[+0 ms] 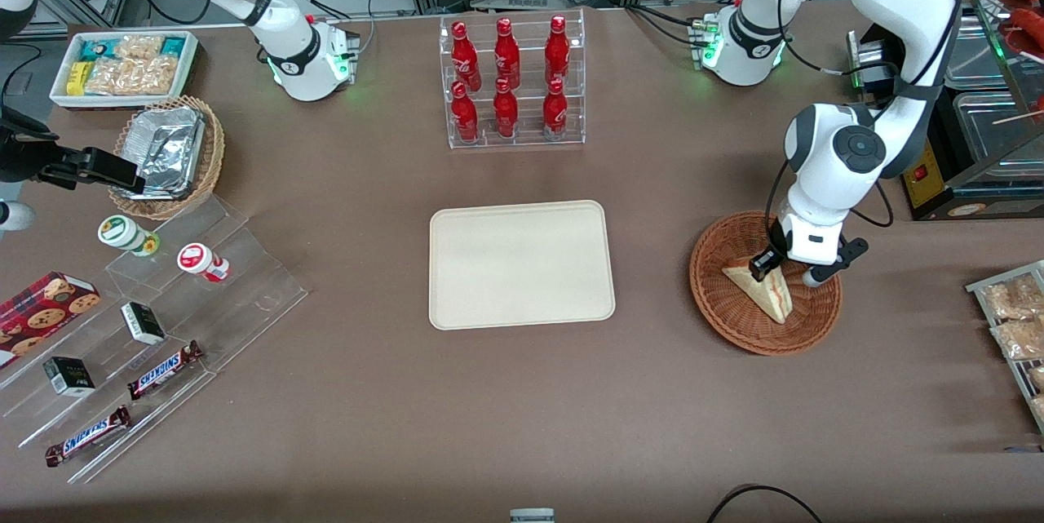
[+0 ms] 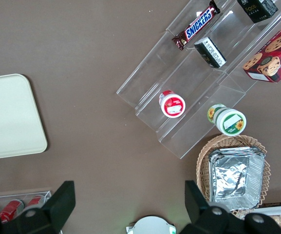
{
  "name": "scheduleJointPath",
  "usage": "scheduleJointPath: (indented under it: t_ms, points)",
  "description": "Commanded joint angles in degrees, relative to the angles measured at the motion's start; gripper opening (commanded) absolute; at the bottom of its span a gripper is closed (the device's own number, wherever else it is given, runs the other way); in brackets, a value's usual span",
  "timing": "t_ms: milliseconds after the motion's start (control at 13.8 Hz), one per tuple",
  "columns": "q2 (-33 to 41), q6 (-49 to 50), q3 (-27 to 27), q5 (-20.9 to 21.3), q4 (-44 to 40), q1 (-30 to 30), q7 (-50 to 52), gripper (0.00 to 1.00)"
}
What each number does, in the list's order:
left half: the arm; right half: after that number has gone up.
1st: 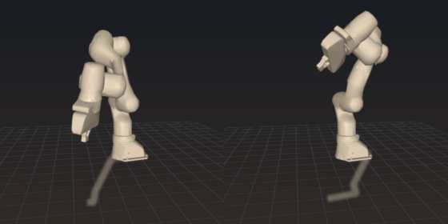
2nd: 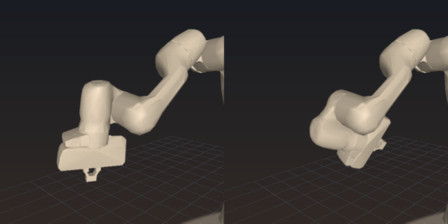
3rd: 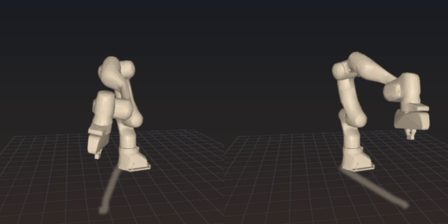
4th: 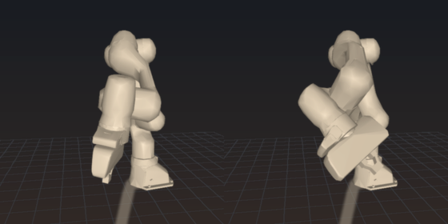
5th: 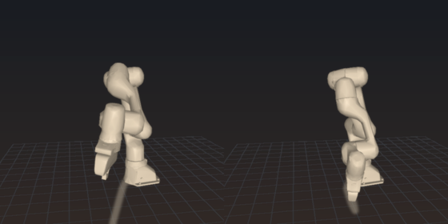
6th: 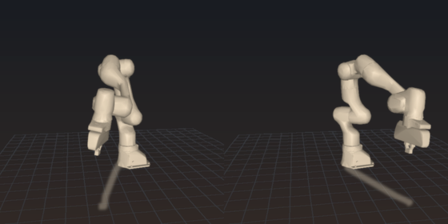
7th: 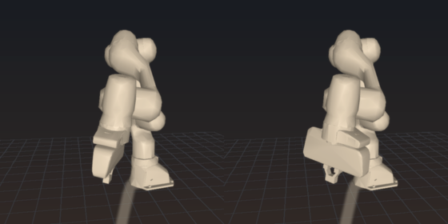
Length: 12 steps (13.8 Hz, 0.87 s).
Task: Place sandwich from basket to tray
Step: 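Close the left gripper on the wrapped sandwich in the basket, then lift the sandwich out of the basket with the left gripper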
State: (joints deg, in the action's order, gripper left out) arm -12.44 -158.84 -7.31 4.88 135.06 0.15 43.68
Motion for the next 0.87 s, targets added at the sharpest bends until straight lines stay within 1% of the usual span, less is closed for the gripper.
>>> scheduleJointPath:
  t_ms: [0, 145, 218, 364, 436, 655, 800]
  points:
    - [4.9, 5.3, -0.3, 0.9, -0.9, -0.1, 0.4, 0.00]
    - [8.1, 15.6, -0.9, 1.1, -5.7, -0.5, 0.3, 0.00]
    - [8.5, 21.9, -2.0, 1.1, -10.1, -1.4, 0.4, 0.00]
    - [7.3, 35.9, -3.2, 1.1, -21.2, -3.8, 0.0, 0.00]
    - [6.0, 40.1, -3.3, 1.0, -25.7, -5.8, 0.0, 0.00]
    - [1.4, 47.6, -3.3, 1.0, -36.5, -13.4, 0.7, 0.00]
    - [-0.7, 48.3, -3.3, 1.1, -38.7, -18.4, 1.1, 0.00]
